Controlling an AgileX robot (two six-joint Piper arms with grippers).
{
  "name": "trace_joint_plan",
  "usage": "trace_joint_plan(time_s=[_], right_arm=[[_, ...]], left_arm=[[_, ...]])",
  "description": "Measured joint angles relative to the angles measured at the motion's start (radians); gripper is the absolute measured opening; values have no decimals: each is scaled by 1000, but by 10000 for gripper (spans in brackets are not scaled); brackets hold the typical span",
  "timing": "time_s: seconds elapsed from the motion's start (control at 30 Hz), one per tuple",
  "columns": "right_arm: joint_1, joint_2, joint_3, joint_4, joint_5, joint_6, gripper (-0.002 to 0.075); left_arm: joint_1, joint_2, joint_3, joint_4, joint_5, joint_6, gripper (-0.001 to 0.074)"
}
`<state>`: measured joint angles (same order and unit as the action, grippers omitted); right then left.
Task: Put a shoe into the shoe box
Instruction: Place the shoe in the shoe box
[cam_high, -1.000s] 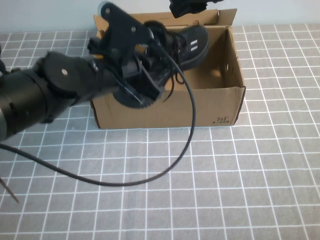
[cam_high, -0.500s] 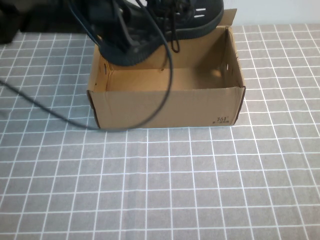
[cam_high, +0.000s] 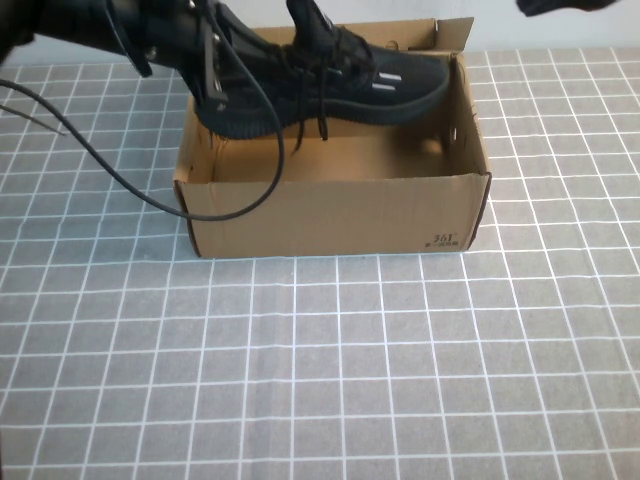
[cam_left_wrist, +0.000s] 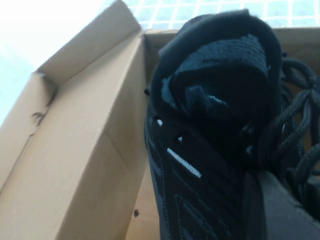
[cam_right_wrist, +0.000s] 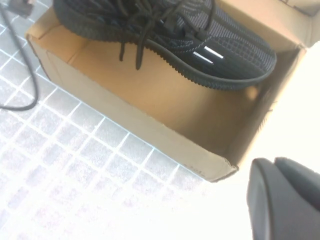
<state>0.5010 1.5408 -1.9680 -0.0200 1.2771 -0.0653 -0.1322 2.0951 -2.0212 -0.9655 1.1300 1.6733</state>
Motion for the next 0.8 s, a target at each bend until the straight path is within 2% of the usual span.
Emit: trace_joint_plan(time_s=[0.33,0.8], right_arm=[[0,-34,27,-6,0,28,-16],[0,-34,27,-6,0,32,-16]], left_arm=[[0,159,-104,-32,13,103,24],[1,264,-108,-127,-66,252,24]])
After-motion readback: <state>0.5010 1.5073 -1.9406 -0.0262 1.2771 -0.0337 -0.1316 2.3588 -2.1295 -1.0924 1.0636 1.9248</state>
